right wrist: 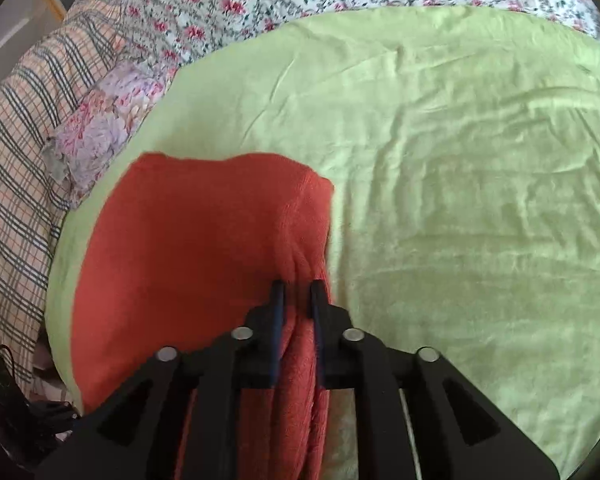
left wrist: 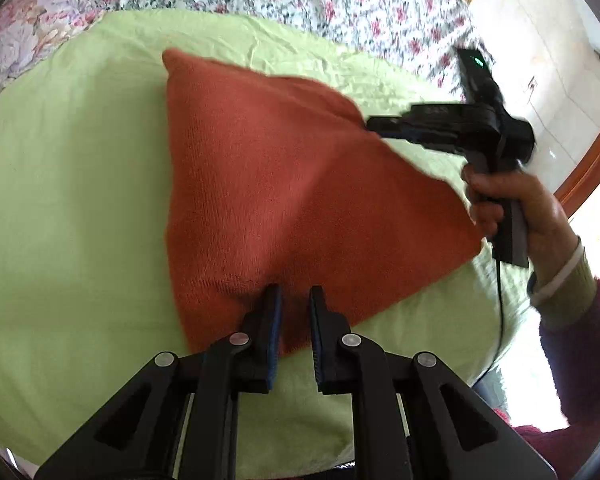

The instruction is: Fold small clothes

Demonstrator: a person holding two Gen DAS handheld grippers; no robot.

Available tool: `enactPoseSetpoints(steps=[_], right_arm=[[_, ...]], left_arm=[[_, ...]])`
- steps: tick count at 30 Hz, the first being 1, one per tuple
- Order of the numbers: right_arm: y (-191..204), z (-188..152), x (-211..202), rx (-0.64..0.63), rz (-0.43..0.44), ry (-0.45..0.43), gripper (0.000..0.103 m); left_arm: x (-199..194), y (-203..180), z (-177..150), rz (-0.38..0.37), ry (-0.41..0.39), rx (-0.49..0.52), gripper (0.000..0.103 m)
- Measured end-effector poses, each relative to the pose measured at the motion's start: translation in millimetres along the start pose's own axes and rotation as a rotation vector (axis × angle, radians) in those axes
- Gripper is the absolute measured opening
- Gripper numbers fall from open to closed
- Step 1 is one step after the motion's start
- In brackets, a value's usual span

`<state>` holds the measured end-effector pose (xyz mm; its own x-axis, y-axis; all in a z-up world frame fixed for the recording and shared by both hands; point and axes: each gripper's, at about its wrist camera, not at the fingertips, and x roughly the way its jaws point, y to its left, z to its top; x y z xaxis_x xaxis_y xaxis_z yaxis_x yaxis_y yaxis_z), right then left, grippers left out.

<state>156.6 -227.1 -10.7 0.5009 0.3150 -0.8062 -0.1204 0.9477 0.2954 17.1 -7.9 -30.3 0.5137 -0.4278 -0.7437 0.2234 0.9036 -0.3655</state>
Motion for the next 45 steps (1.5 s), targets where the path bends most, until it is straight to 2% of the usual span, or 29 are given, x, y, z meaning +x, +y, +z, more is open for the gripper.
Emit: enactPoseSetpoints(steps=[3, 6, 8, 10, 12, 14, 15, 16, 18, 24, 25, 28, 30, 33, 36, 39, 42, 45], right_arm=[[8, -1, -26, 0.013, 0.003, -0.062, 0.019], [28, -13, -53, -0.004, 0.107, -0.105, 0.019], [42, -21, -54, -0.026, 0.168, -0.085, 0.019], [50, -30, -48, -0.019, 0.201, -0.046, 0.019], [52, -42, -39, -0.027, 0.178, -0.017, 0.019], [44, -54, -27, -0.039, 0.071, 0.027, 0.018], [37, -59, -20, -0.044, 0.007, 0.043, 0.012], [28, -64, -15, -0.047, -0.015, 0.049, 0.007], [10, -68, -7, 0.005, 0.027, 0.047, 0.0], [12, -66, -8, -0.004, 0.022, 0.037, 0.0], [13, -66, -11, 0.0, 0.025, 0.034, 0.0], [15, -68, -19, -0.002, 0.021, 0.024, 0.0], [19, -71, -31, -0.016, 0.02, 0.007, 0.004], [37, -81, -56, -0.083, 0.036, -0.026, 0.004], [44, -100, -68, -0.136, 0.053, -0.011, 0.004], [34, -121, -59, -0.149, -0.035, 0.038, 0.004], [19, -128, -55, -0.09, 0.016, 0.019, 0.001], [22, -124, -56, -0.094, 0.0, 0.026, 0.002]], left_arm=[[-20, 1, 17, -0.006, -0.067, 0.005, 0.017], [-23, 6, 39, -0.004, -0.104, -0.001, 0.021], [-16, 11, 55, 0.015, -0.12, 0.001, 0.021], [-6, 17, 66, 0.0, -0.12, -0.007, 0.02], [12, 27, 75, 0.012, -0.085, -0.015, 0.02], [40, 37, 78, 0.061, -0.007, -0.035, 0.01], [49, 40, 76, 0.072, 0.011, -0.034, 0.008], [53, 40, 74, 0.081, 0.003, -0.02, 0.007], [55, 36, 73, 0.101, -0.015, 0.002, 0.007], [45, 36, 69, 0.083, -0.029, -0.037, 0.006], [40, 35, 67, 0.073, -0.035, -0.039, 0.009], [21, 26, 52, 0.061, -0.048, -0.023, 0.011], [6, 19, 39, 0.05, -0.065, -0.006, 0.013], [-8, 13, 22, 0.02, -0.064, -0.008, 0.014], [-10, 11, 3, 0.034, -0.044, -0.003, 0.015], [4, 15, -15, 0.071, 0.005, -0.007, 0.014], [2, 11, -19, 0.084, -0.013, -0.003, 0.014], [-3, 9, -16, 0.076, -0.006, -0.006, 0.016]])
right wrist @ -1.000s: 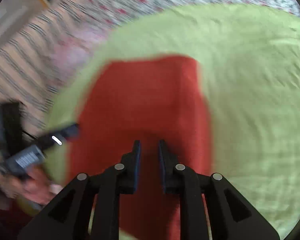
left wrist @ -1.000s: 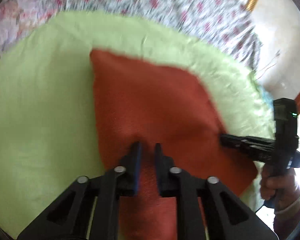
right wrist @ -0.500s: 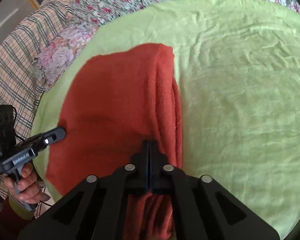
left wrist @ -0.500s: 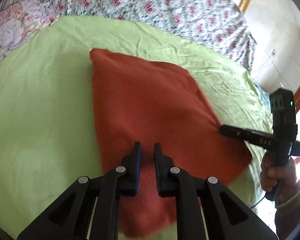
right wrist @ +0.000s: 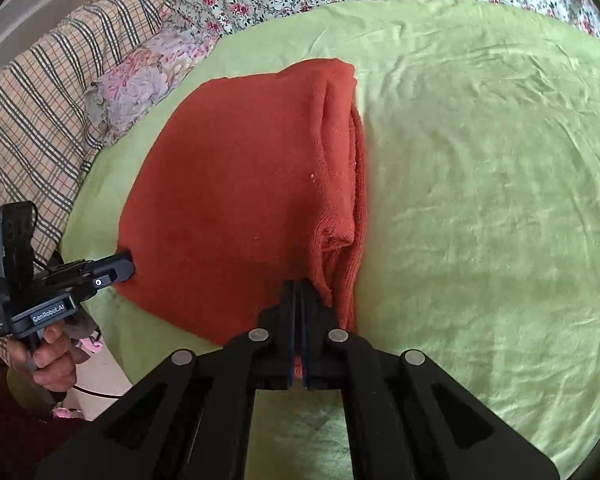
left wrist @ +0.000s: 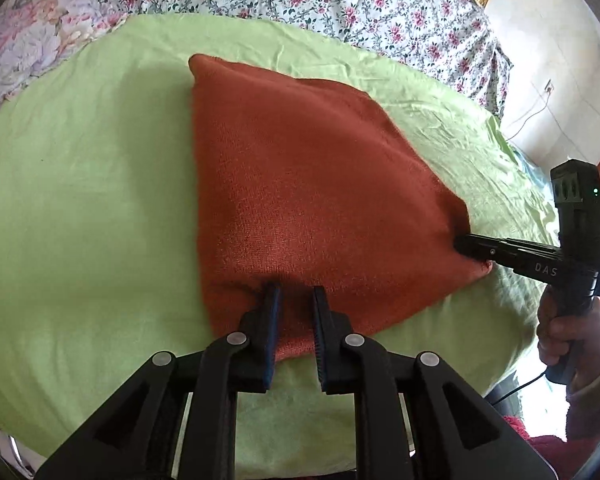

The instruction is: Fold small clothes

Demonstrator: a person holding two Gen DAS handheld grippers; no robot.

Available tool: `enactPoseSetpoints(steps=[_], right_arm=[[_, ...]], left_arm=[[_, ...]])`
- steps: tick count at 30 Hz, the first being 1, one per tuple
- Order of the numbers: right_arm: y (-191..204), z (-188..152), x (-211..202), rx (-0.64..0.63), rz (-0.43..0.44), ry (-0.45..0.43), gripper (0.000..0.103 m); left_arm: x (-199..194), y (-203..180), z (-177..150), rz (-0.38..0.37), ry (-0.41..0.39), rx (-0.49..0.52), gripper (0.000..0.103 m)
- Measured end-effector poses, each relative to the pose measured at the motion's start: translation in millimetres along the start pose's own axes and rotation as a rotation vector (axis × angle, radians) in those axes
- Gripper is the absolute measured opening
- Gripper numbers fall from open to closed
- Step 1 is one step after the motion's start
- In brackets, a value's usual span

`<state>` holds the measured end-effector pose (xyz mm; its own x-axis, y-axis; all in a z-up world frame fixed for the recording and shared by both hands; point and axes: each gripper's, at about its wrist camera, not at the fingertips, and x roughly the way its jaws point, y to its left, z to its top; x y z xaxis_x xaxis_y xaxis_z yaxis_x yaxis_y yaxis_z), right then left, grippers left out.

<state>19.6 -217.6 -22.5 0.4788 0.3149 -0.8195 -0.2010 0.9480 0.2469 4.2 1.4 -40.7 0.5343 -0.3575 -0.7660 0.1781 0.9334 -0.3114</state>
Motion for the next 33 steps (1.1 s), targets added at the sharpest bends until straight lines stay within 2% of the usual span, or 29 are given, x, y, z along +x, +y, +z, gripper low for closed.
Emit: enactPoseSetpoints(steps=[2, 4, 7, 12, 14, 17, 18, 20, 23, 25, 28, 33], right_arm=[[1, 2, -1, 0.011, 0.011, -0.001, 0.004], [0, 7, -6, 0.041, 0.029, -0.01, 0.005], [-6, 21, -11, 0.068, 0.041, -0.05, 0.008], [-10, 51, -5, 0.089, 0.037, -0.085, 0.02], [-8, 63, -1, 0.082, 0.026, -0.094, 0.022], [-6, 86, 10, 0.088, 0.059, -0.099, 0.022], [-5, 94, 15, 0.083, 0.064, -0.092, 0.026], [-9, 112, 30, 0.088, 0.044, -0.082, 0.034], [-24, 128, 47, 0.148, 0.051, -0.074, 0.036], [-36, 136, 63, 0.194, 0.084, -0.053, 0.036], [-42, 143, 85, 0.201, 0.088, -0.021, 0.035], [-45, 141, 96, 0.175, 0.039, -0.039, 0.035]], left_arm=[[-7, 4, 4, -0.014, -0.009, -0.007, 0.02], [-14, 10, 12, -0.01, -0.03, -0.024, 0.033], [-21, 25, 31, -0.004, -0.072, -0.058, 0.045], [1, 55, 67, 0.048, -0.062, -0.139, 0.045], [16, 68, 84, 0.028, -0.04, -0.18, 0.046], [36, 80, 111, 0.002, -0.017, -0.201, 0.054], [42, 82, 119, 0.005, -0.012, -0.202, 0.059], [53, 91, 137, -0.003, -0.005, -0.208, 0.061], [70, 103, 161, -0.007, 0.01, -0.219, 0.063], [81, 108, 172, 0.012, 0.015, -0.225, 0.064], [100, 114, 186, 0.081, 0.03, -0.226, 0.064], [120, 118, 200, 0.217, 0.007, -0.19, 0.064]])
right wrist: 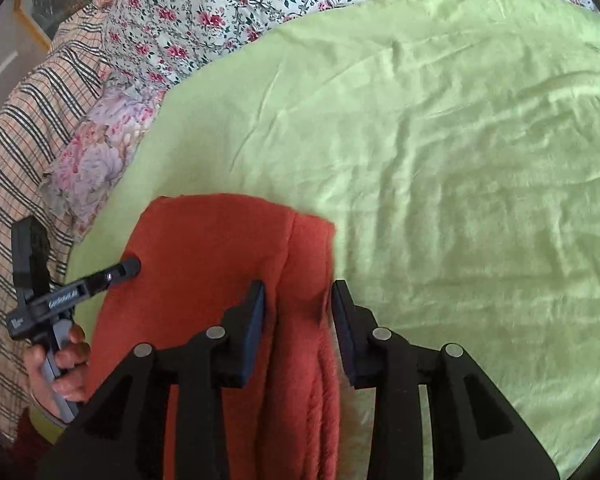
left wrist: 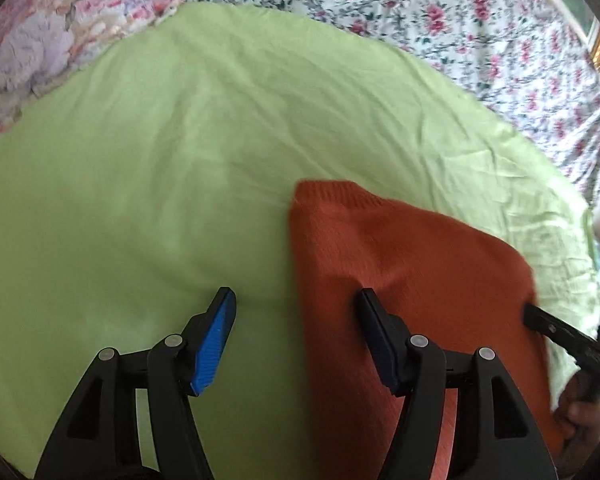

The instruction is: Fold small clothes

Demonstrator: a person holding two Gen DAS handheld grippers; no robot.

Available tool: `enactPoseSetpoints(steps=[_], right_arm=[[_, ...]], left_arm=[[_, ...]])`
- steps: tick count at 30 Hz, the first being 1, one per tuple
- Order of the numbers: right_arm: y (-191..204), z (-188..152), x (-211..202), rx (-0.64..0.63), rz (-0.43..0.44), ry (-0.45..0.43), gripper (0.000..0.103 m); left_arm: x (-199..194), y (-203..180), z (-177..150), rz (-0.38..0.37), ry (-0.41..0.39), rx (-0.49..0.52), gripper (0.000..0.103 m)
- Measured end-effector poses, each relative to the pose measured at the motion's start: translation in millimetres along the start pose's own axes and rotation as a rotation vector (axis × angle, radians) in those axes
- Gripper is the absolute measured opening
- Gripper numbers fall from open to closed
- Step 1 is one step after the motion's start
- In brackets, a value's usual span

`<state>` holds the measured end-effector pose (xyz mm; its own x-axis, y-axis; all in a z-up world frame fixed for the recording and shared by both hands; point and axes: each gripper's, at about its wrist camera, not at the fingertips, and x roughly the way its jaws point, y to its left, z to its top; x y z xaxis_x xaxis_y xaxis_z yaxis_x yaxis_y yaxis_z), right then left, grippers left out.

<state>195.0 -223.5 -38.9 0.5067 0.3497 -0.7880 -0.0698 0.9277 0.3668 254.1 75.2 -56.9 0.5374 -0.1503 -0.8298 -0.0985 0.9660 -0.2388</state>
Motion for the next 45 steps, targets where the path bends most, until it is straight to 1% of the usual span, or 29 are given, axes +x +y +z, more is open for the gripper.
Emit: enactPoseSetpoints(steps=[3, 5, 9, 10, 11, 14, 15, 17, 19, 23, 26, 30, 35, 39, 43, 45], right_arm=[[-6, 2, 4, -0.003, -0.003, 0.0, 0.041], [-9, 2, 4, 0.004, 0.001, 0.001, 0.041], [-3, 0, -7, 0.012, -0.013, -0.019, 0.041], [0, -3, -15, 0.011, -0.02, -0.03, 0.041], [3, -5, -22, 0.008, -0.024, -0.041, 0.041], [14, -17, -52, -0.005, 0.001, -0.083, 0.042], [20, -25, -64, -0.014, 0.013, -0.097, 0.044], [29, -37, -80, -0.033, 0.026, -0.111, 0.044], [36, -50, -91, -0.043, 0.038, -0.113, 0.044], [48, -79, -110, -0.063, 0.051, -0.11, 0.044], [57, -98, -117, -0.099, 0.056, -0.095, 0.044], [63, -124, -123, -0.131, 0.03, -0.078, 0.044], [61, -154, -128, -0.143, -0.016, -0.056, 0.044], [61, -162, -133, -0.14, -0.014, -0.063, 0.044], [69, -166, -136, -0.162, -0.033, -0.075, 0.044], [72, -169, -135, -0.177, -0.038, -0.072, 0.046]], left_arm=[[7, -3, 4, 0.069, -0.011, 0.023, 0.064], [7, -6, 5, 0.087, -0.011, 0.031, 0.064], [-15, 0, -2, 0.051, -0.02, -0.013, 0.055], [-23, 1, -5, 0.047, -0.03, -0.02, 0.055], [-34, 2, -11, 0.043, -0.04, -0.02, 0.055], [-64, -1, -31, 0.03, -0.07, -0.005, 0.055], [-72, -3, -39, 0.026, -0.074, 0.0, 0.055], [-89, -8, -59, 0.018, -0.081, 0.015, 0.055], [-103, -14, -77, 0.022, -0.084, 0.035, 0.056], [-126, -23, -119, 0.006, -0.079, 0.061, 0.057], [-135, -27, -142, -0.01, -0.068, 0.071, 0.057], [-145, -30, -166, -0.027, -0.051, 0.078, 0.057], [-158, -27, -192, -0.022, -0.04, 0.094, 0.058], [-163, -23, -208, -0.024, -0.026, 0.093, 0.059], [-171, -26, -221, -0.002, -0.033, 0.111, 0.062], [-174, -25, -224, 0.001, -0.035, 0.122, 0.064]])
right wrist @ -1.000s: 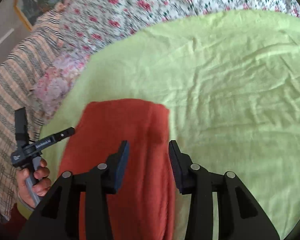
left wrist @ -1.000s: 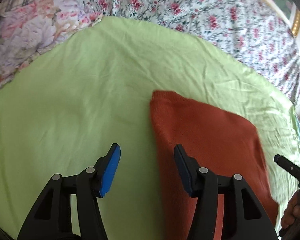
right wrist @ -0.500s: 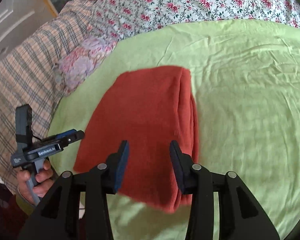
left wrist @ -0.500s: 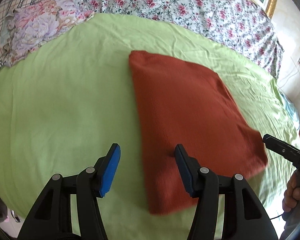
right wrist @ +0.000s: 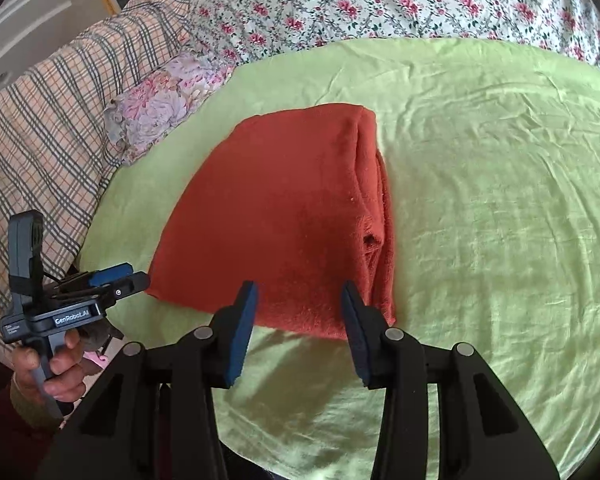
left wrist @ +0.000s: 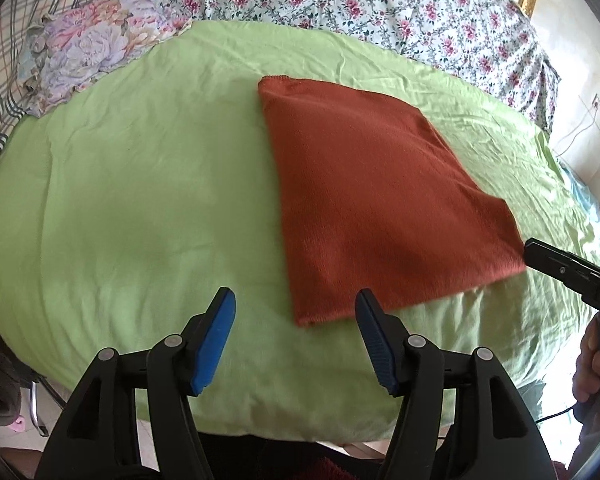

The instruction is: Fold small clothes

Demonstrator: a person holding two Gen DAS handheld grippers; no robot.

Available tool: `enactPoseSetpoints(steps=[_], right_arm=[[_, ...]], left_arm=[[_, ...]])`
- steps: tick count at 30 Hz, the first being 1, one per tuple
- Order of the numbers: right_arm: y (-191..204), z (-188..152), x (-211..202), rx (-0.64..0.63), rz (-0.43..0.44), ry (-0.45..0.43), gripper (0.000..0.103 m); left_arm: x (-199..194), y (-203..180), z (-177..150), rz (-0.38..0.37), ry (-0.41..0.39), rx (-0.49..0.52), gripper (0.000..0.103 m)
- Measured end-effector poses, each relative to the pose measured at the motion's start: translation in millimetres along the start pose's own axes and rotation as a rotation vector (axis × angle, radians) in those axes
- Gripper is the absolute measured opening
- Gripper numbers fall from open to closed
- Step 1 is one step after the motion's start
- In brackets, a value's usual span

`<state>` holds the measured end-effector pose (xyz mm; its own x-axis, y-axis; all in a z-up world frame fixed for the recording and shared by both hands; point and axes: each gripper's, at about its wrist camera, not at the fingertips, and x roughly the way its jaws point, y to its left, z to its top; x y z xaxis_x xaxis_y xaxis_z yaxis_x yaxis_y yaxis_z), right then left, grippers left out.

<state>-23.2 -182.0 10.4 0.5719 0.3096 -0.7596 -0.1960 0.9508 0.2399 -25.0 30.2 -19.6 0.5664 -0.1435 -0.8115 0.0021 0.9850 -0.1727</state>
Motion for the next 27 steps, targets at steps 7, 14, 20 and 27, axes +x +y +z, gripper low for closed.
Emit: enactPoseSetpoints(steps=[7, 14, 20, 27], right_arm=[[10, -14, 3, -0.05, 0.003, 0.037, 0.052], [9, -30, -6, -0.067, -0.037, 0.062, 0.066], [13, -42, -14, -0.086, -0.086, 0.08, 0.08], [26, -49, -7, -0.158, -0.125, 0.124, 0.091]], left_arm=[[-11, -7, -15, 0.035, 0.002, 0.045, 0.071], [-16, -8, -24, 0.072, 0.015, 0.099, 0.081], [-18, -5, -30, 0.097, 0.045, 0.126, 0.082], [-16, -3, -34, 0.135, 0.049, 0.133, 0.086]])
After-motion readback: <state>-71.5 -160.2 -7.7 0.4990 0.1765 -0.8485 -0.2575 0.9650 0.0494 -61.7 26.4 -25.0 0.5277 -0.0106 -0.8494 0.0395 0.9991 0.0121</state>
